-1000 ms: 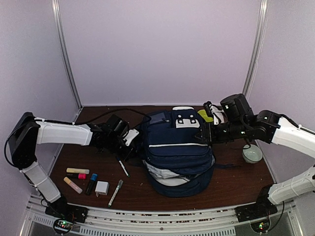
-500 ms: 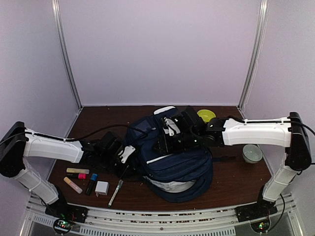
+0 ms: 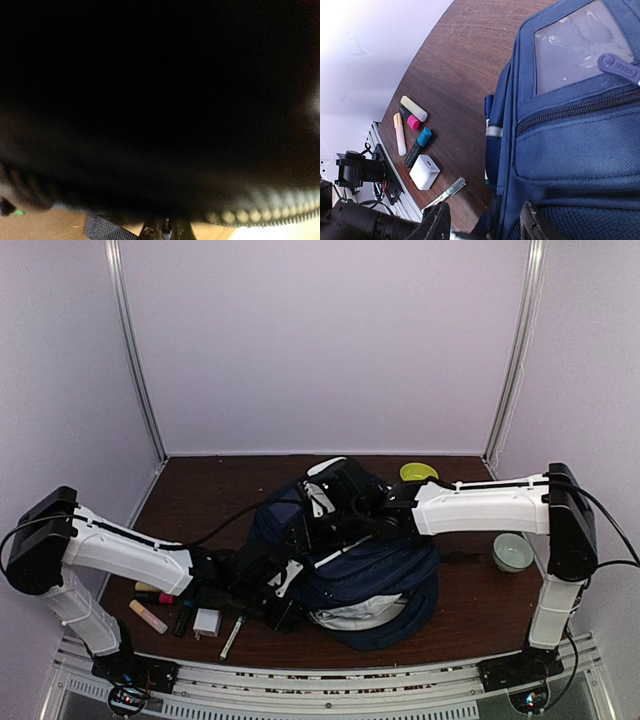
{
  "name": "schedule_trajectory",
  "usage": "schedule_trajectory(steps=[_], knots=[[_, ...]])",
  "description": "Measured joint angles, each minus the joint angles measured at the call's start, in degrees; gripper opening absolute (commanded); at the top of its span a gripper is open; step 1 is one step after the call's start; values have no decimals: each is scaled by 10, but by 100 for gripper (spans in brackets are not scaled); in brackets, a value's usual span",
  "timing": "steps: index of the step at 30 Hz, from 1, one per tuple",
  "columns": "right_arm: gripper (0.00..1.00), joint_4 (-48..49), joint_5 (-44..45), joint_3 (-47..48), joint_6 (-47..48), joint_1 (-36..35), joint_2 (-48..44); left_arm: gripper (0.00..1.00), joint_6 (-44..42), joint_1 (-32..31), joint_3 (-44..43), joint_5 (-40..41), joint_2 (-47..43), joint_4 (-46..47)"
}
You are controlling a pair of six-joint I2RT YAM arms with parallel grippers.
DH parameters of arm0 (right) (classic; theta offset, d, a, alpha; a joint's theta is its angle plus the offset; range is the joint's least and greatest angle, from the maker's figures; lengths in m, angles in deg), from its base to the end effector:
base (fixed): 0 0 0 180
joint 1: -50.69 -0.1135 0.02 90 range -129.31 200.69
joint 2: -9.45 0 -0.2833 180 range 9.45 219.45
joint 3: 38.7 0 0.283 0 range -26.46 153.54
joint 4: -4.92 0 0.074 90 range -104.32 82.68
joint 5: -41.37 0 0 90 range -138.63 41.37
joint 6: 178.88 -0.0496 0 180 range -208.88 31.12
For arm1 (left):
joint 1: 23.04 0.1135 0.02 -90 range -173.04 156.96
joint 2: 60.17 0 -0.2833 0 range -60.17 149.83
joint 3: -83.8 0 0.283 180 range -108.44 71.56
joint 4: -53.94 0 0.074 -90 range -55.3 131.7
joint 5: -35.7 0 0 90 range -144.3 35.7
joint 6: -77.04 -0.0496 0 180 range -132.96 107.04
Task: Pack the student bag
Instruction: Rotate the student bag at the center of the board.
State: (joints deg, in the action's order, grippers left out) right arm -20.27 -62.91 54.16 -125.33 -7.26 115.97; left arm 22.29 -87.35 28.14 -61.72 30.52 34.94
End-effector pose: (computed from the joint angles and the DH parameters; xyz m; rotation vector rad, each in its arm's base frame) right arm 0.2394 0.4054 0.2417 -0.6111 2.4187 1.0864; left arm 0.1362 -0.2979 0.1346 0.7389 2.6224 -0.7892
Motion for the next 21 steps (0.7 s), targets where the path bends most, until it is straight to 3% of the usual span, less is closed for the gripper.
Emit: schedule_trajectory(steps=[5,9,13,21], knots=[[49,19,-8,-7,-1,6,-1,2,12,-34,-3,-13,-1,49],[49,21,-17,-12,2,14,-4,41,4,-47,-22,-12,0,49],[50,-1,-20,-12,15,24,-24,60,-14,-61,-48,-9,-3,34],[50,-60,-3,-25,32,32,-151,66,-54,-63,-90,-14,-81,-20]])
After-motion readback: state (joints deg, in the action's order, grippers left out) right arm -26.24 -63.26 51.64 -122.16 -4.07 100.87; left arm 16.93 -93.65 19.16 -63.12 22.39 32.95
